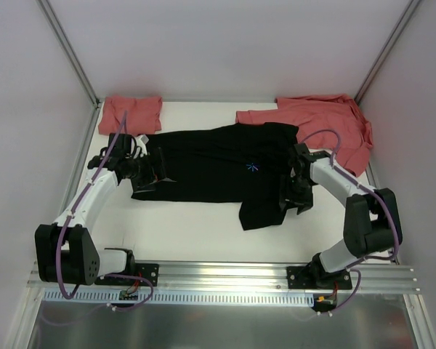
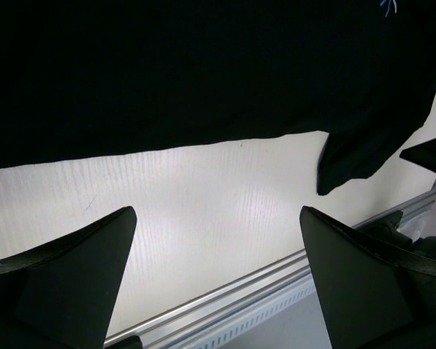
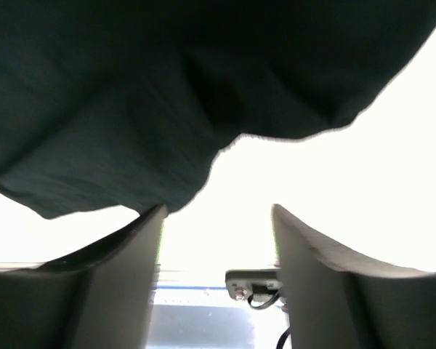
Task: Fold and stack the t-shirts
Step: Grap the side of the flattened tshirt closest away from the robot with both arms
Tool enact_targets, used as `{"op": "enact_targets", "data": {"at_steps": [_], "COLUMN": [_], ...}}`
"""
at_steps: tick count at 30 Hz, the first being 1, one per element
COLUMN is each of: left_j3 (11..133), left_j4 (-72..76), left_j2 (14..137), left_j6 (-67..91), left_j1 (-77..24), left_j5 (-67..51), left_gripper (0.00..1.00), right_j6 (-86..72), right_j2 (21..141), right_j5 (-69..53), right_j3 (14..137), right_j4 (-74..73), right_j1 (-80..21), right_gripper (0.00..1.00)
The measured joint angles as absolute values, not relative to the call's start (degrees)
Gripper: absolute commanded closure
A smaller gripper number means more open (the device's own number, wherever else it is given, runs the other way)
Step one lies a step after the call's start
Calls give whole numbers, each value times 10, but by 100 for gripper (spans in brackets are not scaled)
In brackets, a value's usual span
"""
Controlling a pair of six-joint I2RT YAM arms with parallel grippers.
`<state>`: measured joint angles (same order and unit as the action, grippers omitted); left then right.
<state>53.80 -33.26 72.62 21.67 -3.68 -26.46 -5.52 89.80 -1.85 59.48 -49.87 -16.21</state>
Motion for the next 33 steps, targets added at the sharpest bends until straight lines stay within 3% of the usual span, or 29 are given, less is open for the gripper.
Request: {"op": "enact_targets", "data": {"at_steps": [3, 5, 19, 22, 26, 33], "left_j3": [535, 534, 535, 535, 535, 536], "left_j4": [-333, -332, -333, -333, -335, -343], "left_j2": [728, 731, 746, 746, 746, 746], "left_j6": [217, 217, 216, 216, 216, 208], "left_j1": [-37, -37, -38, -38, -38, -41], "left_j5": [-266, -266, -266, -266, -266, -256], "left_gripper": [1, 1, 1, 1, 1, 1], "right_j6": [-62, -69, -101, -102, -104, -105], "right_j2": [873, 870, 917, 931, 939, 941], "right_j5": [-24, -29, -54, -54, -59, -63], "right_j3": [551, 532, 514, 515, 522, 531], "right_j4": [-497, -494, -424, -418, -420, -425], "right_j1": [-162, -162, -188, -190, -191, -195], "right_gripper": [59, 64, 65, 74, 99, 100]}}
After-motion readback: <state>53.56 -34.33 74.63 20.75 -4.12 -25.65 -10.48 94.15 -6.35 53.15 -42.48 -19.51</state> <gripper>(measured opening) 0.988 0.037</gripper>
